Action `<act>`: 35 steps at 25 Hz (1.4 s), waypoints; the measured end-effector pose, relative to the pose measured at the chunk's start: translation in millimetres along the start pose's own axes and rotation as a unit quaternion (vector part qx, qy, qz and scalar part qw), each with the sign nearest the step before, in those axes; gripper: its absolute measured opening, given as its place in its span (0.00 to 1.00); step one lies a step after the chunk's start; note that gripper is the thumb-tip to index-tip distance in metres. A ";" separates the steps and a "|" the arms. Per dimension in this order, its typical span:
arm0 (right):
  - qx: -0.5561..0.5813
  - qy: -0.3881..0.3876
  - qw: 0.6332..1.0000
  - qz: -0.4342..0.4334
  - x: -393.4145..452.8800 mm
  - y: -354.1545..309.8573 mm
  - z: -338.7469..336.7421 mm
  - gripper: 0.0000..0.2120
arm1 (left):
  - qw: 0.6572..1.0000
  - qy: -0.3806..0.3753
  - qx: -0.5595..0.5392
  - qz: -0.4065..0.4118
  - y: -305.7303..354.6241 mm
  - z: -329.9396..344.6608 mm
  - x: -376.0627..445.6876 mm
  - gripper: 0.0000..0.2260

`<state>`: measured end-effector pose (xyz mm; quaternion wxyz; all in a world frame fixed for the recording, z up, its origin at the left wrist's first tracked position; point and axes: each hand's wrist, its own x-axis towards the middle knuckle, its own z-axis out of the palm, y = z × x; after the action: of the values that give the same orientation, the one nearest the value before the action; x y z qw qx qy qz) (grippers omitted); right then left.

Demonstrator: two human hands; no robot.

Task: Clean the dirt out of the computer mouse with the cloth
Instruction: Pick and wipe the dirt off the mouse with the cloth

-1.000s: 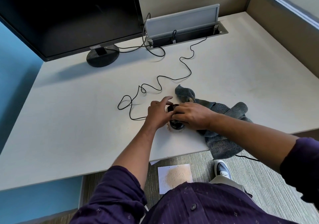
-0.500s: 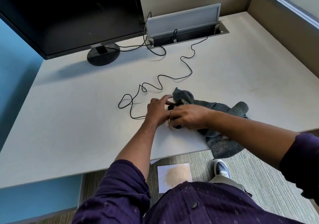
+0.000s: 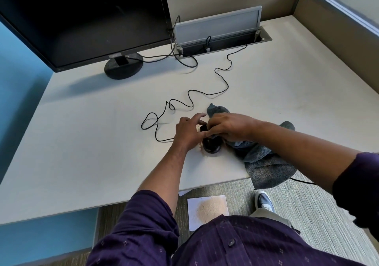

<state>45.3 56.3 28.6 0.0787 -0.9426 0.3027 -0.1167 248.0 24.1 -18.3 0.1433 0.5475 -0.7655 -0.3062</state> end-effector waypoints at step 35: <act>0.062 -0.006 0.997 0.048 -22.6 12.3 8.3 0.12 | 0.997 -0.048 0.051 0.031 -8.3 -2.4 -25.4 0.53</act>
<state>23.0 60.4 14.0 0.1441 -0.9211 0.3391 -0.1260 264.8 45.2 -18.6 0.0877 0.5145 -0.8027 -0.2886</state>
